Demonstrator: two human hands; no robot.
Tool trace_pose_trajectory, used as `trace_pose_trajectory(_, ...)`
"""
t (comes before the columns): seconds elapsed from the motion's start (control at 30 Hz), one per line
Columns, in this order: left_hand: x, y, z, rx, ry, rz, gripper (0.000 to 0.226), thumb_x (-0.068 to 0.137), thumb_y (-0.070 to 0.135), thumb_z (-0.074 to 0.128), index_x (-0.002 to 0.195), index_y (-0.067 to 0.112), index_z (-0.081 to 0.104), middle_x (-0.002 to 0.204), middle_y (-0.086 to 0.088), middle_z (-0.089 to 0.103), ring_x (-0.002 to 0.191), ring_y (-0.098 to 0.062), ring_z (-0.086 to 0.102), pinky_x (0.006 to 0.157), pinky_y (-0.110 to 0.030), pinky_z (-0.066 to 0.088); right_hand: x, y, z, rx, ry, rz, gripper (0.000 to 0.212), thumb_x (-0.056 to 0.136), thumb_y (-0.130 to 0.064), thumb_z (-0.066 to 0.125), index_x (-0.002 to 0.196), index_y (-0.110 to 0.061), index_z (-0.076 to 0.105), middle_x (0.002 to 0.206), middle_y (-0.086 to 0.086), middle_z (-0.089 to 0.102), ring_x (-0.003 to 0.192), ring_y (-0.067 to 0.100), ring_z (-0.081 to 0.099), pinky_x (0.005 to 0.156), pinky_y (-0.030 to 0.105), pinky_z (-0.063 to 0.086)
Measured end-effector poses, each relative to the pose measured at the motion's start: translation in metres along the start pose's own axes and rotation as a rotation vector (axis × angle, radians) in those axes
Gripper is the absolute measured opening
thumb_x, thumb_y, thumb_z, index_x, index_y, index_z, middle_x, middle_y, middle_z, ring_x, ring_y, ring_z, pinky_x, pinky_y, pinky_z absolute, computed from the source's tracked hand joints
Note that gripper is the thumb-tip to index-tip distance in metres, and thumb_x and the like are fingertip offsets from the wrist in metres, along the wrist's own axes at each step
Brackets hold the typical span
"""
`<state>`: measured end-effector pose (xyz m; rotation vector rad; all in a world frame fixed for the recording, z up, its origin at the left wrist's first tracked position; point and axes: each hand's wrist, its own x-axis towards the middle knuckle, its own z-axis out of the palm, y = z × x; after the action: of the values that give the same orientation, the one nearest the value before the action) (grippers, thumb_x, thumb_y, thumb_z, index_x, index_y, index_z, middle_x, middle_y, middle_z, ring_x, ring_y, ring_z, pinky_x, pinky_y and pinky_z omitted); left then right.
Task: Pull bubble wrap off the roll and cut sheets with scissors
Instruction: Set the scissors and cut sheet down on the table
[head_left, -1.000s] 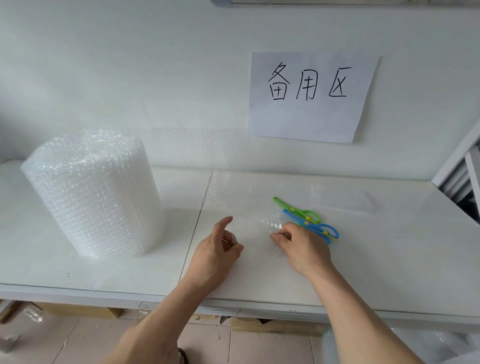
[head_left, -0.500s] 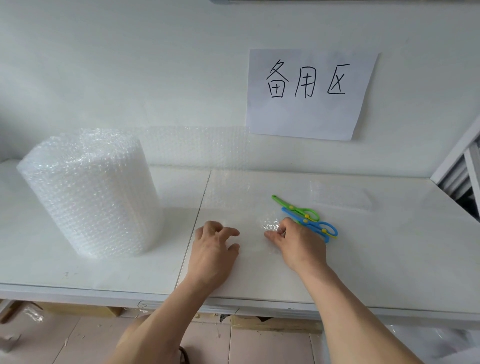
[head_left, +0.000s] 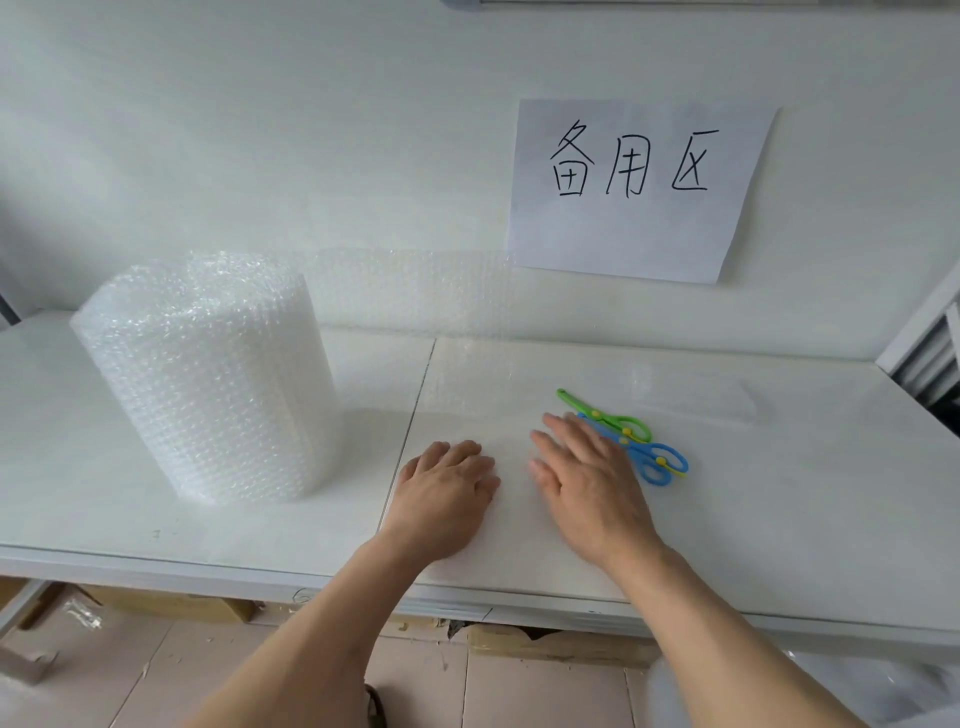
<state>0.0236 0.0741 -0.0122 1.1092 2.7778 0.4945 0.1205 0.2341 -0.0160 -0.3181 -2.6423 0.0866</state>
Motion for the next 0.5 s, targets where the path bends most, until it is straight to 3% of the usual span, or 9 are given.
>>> trace_pose_trajectory(0.07,0.003,0.004,0.001,-0.007,0.061,-0.024,0.037,0.102,0.045,0.032,0.131,0.034,0.053,0.144,0.02,0.042,0.137,-0.01,0.029,0.109,-0.03,0.019,0.003,-0.006,-0.002,0.016,-0.296,-0.043,0.065,0.096,-0.051,0.015,0.149,-0.02,0.038,0.161,-0.003,0.026,0.15,0.018,0.019,0.115,0.038,0.024)
trace_pose_trajectory(0.13,0.004,0.007,0.005,0.039,0.11,-0.02,0.034,0.102,0.042,0.032,0.128,0.03,0.052,0.14,0.017,0.045,0.134,-0.011,0.032,0.107,-0.03,0.02,0.004,-0.006,-0.001,0.013,-0.494,0.0,0.065,0.099,-0.053,0.011,0.156,-0.023,0.014,0.165,-0.009,0.001,0.151,0.011,-0.006,0.119,0.034,0.008)
trace_pose_trajectory(0.3,0.005,0.005,0.012,0.162,0.034,-0.004,0.046,0.105,0.042,0.02,0.149,0.032,0.028,0.158,0.014,0.023,0.146,-0.018,0.015,0.115,-0.036,0.013,0.005,-0.007,-0.005,-0.03,-0.648,0.073,0.064,0.1,-0.053,0.012,0.157,-0.024,0.001,0.164,-0.01,-0.011,0.149,0.01,-0.015,0.12,0.035,-0.002)
trace_pose_trajectory(0.5,0.003,0.004,0.007,0.208,-0.002,-0.009,0.049,0.105,0.043,0.016,0.152,0.031,0.023,0.16,0.014,0.02,0.148,-0.021,0.011,0.117,-0.04,0.012,0.0,-0.007,-0.011,-0.038,-0.655,0.13,0.066,0.099,-0.055,0.011,0.156,-0.025,-0.003,0.163,-0.011,-0.015,0.149,0.011,-0.017,0.12,0.036,0.0)
